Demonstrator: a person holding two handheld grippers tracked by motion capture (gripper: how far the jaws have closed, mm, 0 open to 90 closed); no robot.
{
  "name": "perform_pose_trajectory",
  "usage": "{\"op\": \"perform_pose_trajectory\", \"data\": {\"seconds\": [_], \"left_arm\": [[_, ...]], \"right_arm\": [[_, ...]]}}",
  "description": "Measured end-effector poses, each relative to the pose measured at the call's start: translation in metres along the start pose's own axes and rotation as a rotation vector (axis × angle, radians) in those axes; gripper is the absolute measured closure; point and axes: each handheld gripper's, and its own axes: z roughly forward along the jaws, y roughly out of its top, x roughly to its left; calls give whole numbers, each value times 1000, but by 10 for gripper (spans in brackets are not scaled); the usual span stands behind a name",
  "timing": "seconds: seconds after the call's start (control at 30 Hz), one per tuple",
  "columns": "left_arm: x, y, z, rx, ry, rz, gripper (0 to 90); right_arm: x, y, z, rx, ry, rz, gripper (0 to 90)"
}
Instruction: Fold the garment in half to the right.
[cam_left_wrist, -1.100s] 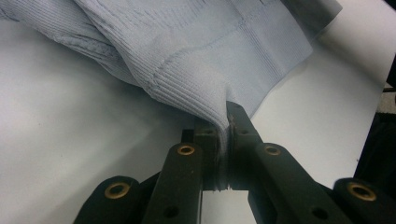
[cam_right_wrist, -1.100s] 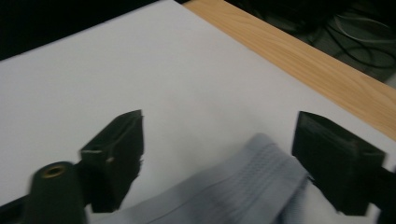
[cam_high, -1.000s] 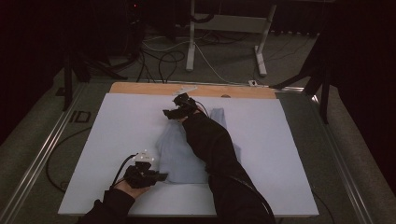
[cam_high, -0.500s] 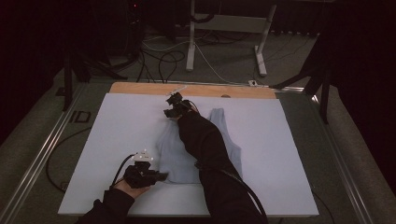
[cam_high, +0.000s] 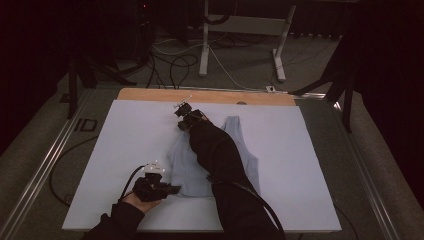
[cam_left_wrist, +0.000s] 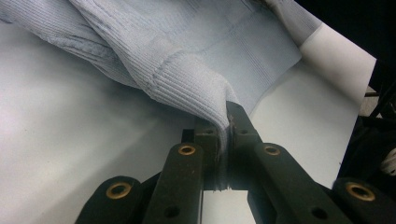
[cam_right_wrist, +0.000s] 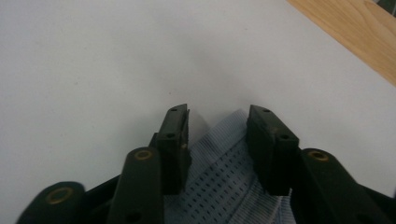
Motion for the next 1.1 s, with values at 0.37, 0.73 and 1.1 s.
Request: {"op": "perform_pose_trajectory", "data": {"seconds": [0.37, 0.73, 1.1], "left_arm": [[3, -1, 0, 2, 1, -8, 862], [0, -1, -1, 0, -3, -5, 862], [-6, 4, -5, -26, 1, 26, 862]], "right_arm": [[-1, 0, -3, 27, -49, -22, 871], [-6, 10, -28, -34, -24, -59, 874], [-15, 15, -55, -91, -25, -39, 875]]}}
